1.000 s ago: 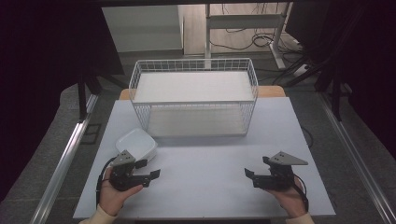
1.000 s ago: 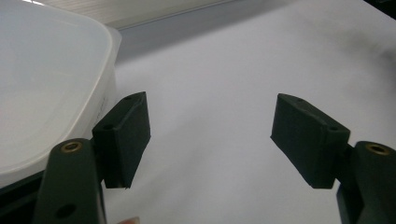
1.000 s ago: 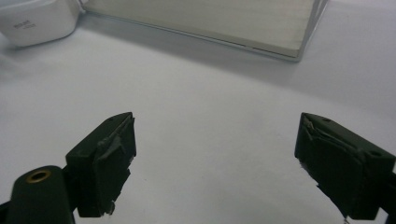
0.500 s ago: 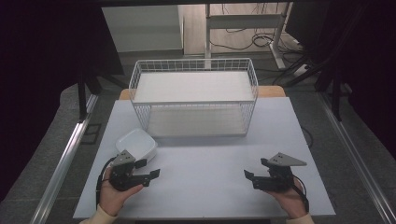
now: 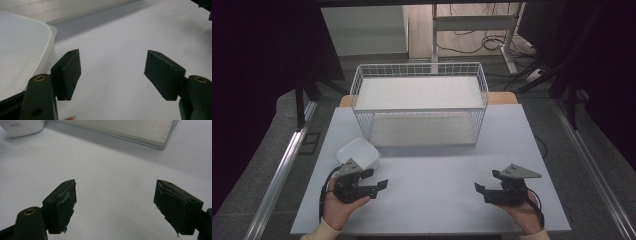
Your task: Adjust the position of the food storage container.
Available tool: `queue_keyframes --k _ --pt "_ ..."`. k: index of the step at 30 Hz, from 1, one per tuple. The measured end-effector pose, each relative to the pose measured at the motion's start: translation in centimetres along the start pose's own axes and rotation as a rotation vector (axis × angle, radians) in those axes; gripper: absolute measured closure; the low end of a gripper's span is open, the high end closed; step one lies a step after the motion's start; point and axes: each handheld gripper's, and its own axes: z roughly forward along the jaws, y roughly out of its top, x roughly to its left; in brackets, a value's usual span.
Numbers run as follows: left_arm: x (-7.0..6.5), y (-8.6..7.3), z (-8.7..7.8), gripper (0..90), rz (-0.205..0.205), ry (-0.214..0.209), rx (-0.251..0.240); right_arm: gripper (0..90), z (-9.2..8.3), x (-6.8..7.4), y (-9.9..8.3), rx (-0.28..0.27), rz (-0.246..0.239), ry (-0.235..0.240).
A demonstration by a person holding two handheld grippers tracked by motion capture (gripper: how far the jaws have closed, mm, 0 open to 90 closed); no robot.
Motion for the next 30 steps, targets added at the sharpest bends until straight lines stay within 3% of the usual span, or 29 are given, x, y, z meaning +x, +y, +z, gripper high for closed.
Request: queue_keyframes --k 15,22,30 --pt "1.1 3.0 -2.7 28.8 0.014 0.012 -0.038 18.0 -0.2 0.1 0.2 -0.005 -0.002 0.006" --pt "3.8 4.0 -3.6 29.3 -0.026 0.061 -0.031 18.2 -0.3 -0.2 0.2 -0.016 0.013 0.005" --pt "6.0 4.8 -4.2 30.3 -0.035 0.096 -0.023 18.6 -0.1 -0.2 0.0 -0.006 0.003 0.000"
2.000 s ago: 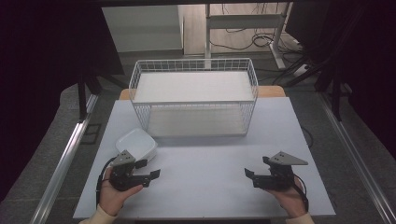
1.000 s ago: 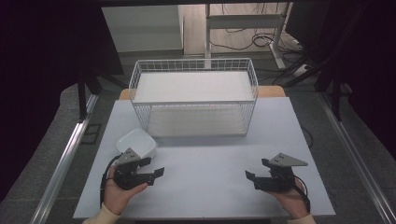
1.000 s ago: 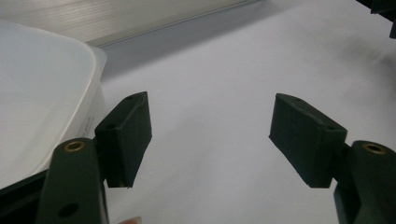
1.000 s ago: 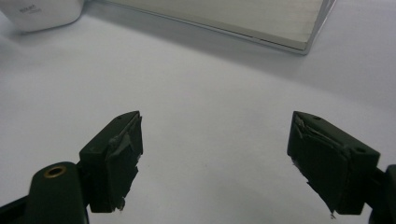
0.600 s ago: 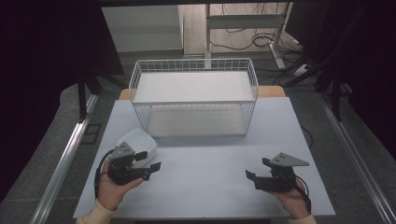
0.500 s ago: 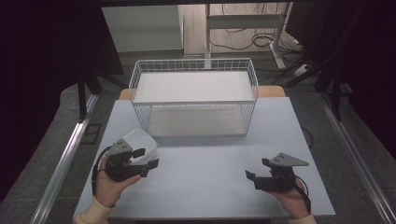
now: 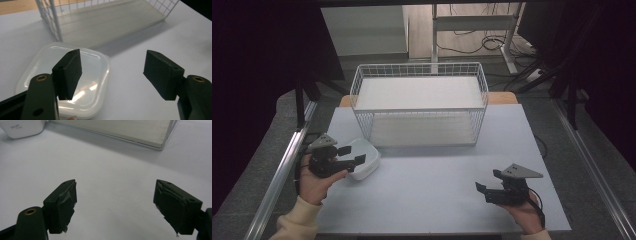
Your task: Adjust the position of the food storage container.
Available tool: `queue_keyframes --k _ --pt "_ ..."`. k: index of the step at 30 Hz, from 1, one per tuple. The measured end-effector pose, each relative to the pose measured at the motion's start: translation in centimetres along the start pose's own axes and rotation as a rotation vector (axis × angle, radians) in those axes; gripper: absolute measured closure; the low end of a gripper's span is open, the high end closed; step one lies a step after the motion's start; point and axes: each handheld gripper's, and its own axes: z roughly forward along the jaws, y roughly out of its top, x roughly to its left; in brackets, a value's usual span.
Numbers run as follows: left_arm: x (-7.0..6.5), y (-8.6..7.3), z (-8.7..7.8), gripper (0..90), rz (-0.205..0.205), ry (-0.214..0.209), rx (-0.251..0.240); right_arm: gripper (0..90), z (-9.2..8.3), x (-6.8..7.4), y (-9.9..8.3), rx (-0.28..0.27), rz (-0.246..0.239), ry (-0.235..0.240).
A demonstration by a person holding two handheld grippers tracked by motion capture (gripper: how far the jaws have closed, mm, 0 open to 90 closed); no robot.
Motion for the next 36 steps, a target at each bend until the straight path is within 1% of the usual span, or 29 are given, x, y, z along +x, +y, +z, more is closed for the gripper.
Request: queue_keyframes --k 5,6,7,9,10,11,12,13,14,15,17,18,19,20,21,23,24,25,27,29,30,31,33,34,35,36 --pt "1.9 0.7 0.6 30.7 -0.012 0.022 0.030 18.6 0.1 0.0 -0.1 0.003 0.002 -0.001" --pt "1.9 0.7 0.6 30.7 -0.012 0.022 0.030 18.6 0.1 0.0 -0.1 0.003 0.001 -0.001" --pt "2.5 0.9 0.7 30.8 -0.018 0.028 0.035 18.6 0.1 0.0 -0.1 0.003 -0.001 -0.001" --pt "3.1 1.2 0.8 31.5 -0.025 0.036 0.040 18.6 0.1 0.1 -0.1 0.006 0.000 0.000" --pt "3.1 1.2 0.8 32.7 -0.025 0.036 0.040 18.6 0.1 0.1 -0.1 0.007 -0.001 0.001" --pt "3.7 1.4 0.9 33.6 -0.019 0.045 0.042 18.6 0.1 0.1 -0.1 0.007 -0.002 0.001" --pt "4.0 1.5 1.0 34.3 -0.020 0.049 0.043 18.6 0.1 0.1 0.0 0.007 -0.003 -0.001" --pt "4.0 1.5 1.0 35.0 -0.020 0.049 0.043 18.6 0.1 0.1 0.0 0.007 -0.003 -0.001" --pt "4.4 1.6 1.0 35.7 -0.020 0.057 0.045 18.6 0.2 0.1 0.0 0.007 -0.003 -0.001" --pt "4.7 1.7 1.0 35.7 -0.025 0.064 0.048 18.6 0.2 0.1 0.0 0.007 -0.003 -0.001" --pt "5.6 1.9 1.1 38.8 -0.038 0.078 0.046 18.6 0.3 0.1 0.0 0.009 -0.006 -0.002" --pt "5.6 1.9 1.1 40.2 -0.038 0.078 0.046 18.6 0.3 0.1 0.0 0.009 -0.006 -0.002" --pt "6.1 2.0 1.2 40.2 -0.045 0.084 0.052 18.6 0.3 0.2 0.0 0.011 -0.005 -0.001" --pt "7.0 2.2 1.5 44.3 -0.062 0.108 0.067 18.6 0.4 0.2 0.0 0.014 -0.008 0.001" --pt "7.4 2.2 1.6 46.4 -0.070 0.115 0.071 18.6 0.4 0.2 0.0 0.015 -0.009 0.000" --pt "7.6 2.3 1.7 52.5 -0.073 0.121 0.074 18.6 0.4 0.2 0.0 0.016 -0.010 0.001" --pt "8.4 2.6 2.1 55.3 -0.068 0.140 0.093 18.6 0.5 0.2 0.0 0.019 -0.008 0.001" --pt "8.6 2.6 2.2 58.5 -0.067 0.145 0.100 18.6 0.5 0.2 -0.1 0.020 -0.007 0.000" --pt "9.4 2.6 2.7 66.1 -0.083 0.153 0.107 18.6 0.5 0.1 -0.1 0.020 -0.006 -0.004" --pt "10.1 2.5 3.2 73.5 -0.090 0.158 0.127 18.6 0.4 0.1 -0.1 0.019 -0.004 -0.003" --pt "10.1 2.5 3.2 77.0 -0.090 0.158 0.127 18.6 0.4 0.1 -0.1 0.019 -0.004 -0.003" --pt "10.7 2.2 3.7 81.5 -0.090 0.168 0.152 18.6 0.4 0.1 -0.1 0.019 -0.006 -0.004" --pt "11.1 2.0 4.1 88.3 -0.084 0.175 0.181 18.6 0.5 0.1 -0.1 0.020 -0.005 -0.005" --pt "11.3 1.9 4.3 89.9 -0.078 0.175 0.197 18.6 0.5 0.1 -0.1 0.022 -0.004 -0.005" --pt "11.3 1.9 4.3 90.0 -0.078 0.175 0.197 18.6 0.5 0.1 -0.1 0.024 -0.004 -0.005" --pt "11.4 1.7 4.6 90.0 -0.071 0.173 0.215 18.6 0.5 0.1 -0.1 0.026 -0.004 -0.006"
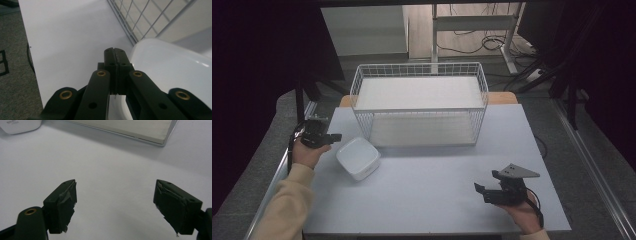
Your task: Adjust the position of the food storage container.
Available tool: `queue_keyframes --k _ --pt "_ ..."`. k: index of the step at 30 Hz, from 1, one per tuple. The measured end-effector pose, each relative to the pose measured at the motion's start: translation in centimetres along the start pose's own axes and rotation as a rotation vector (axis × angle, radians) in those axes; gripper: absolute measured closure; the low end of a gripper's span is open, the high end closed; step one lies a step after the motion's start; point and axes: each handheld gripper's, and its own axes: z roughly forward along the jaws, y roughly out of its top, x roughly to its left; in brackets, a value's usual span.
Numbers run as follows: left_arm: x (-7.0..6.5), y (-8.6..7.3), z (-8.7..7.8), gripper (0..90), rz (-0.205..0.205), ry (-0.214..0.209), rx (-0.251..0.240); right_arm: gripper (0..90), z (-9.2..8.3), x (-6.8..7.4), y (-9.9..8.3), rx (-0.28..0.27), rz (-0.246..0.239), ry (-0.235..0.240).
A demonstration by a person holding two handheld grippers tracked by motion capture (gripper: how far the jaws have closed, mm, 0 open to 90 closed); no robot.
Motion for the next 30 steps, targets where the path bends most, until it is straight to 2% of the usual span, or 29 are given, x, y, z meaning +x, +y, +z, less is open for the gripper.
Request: queue_keyframes --k 9,13,16,17,19,20,21,22,30 --pt "0.1 0.0 1.3 90.0 0.020 -0.007 0.045 18.6 0.1 -0.1 -0.1 0.008 0.005 -0.001" --pt "-0.1 -0.1 2.2 90.0 0.050 -0.026 0.072 18.6 0.2 -0.1 -0.2 0.012 0.006 -0.004" --pt "-0.3 -0.1 2.3 90.0 0.066 -0.018 0.078 18.6 0.2 0.0 -0.2 0.014 0.007 -0.006" --pt "-0.4 -0.1 2.3 90.0 0.069 -0.035 0.081 18.6 0.3 0.0 -0.2 0.014 0.005 -0.006" --pt "-0.5 -0.1 2.3 90.0 0.077 -0.042 0.083 18.6 0.3 0.0 -0.2 0.015 0.004 -0.005" --pt "-0.8 -0.2 2.3 90.0 0.096 -0.055 0.089 18.6 0.3 0.0 -0.2 0.016 0.004 -0.003" --pt "-0.8 -0.2 2.3 90.0 0.096 -0.055 0.089 18.6 0.3 0.0 -0.2 0.016 0.004 -0.003" --pt "-1.3 -0.1 2.3 90.0 0.121 -0.069 0.097 18.6 0.3 0.0 -0.2 0.016 0.005 -0.003" --pt "-3.2 0.1 2.6 90.0 0.175 -0.099 0.113 18.6 0.3 0.0 -0.2 0.017 0.010 -0.004"
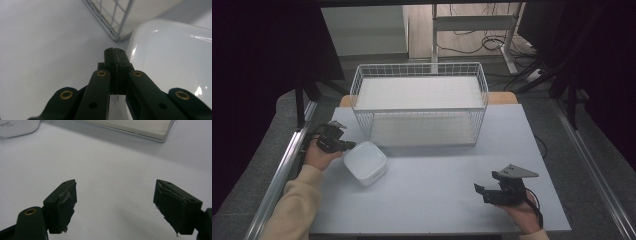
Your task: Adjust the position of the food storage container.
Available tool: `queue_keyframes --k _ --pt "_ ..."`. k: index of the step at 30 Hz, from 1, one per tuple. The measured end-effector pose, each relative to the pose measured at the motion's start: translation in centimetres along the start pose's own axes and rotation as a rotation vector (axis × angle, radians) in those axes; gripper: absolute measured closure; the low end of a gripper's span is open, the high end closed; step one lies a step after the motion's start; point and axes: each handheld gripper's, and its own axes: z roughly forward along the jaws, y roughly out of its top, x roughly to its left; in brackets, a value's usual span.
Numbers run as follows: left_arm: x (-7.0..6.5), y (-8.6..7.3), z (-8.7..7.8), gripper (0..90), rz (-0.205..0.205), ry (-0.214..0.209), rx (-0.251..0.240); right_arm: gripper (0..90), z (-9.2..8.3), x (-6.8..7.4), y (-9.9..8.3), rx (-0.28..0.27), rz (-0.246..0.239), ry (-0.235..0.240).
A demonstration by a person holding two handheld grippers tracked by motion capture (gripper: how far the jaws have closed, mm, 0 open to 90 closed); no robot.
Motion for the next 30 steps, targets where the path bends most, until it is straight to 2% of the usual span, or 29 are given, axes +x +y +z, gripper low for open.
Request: queue_keyframes --k 2,8,17,22,27,30 --pt "-0.2 0.1 0.0 90.0 0.003 -0.004 -0.004 18.6 0.0 0.0 0.0 0.001 0.001 0.001" --pt "-2.0 0.5 0.4 90.0 0.045 -0.030 -0.011 18.6 0.0 0.0 0.0 0.003 0.007 0.006" --pt "-3.9 1.0 1.2 90.0 0.076 -0.059 -0.013 18.6 0.0 0.1 0.0 0.004 0.005 0.008" --pt "-5.4 1.2 1.6 90.0 0.094 -0.086 -0.020 18.6 0.0 0.1 -0.1 0.003 0.016 0.014" --pt "-7.2 1.2 1.8 90.0 0.135 -0.119 -0.014 18.6 0.1 0.1 -0.1 0.005 0.009 0.015" --pt "-7.8 1.2 1.9 90.0 0.146 -0.133 -0.011 18.6 0.1 0.1 -0.1 0.006 0.010 0.015"
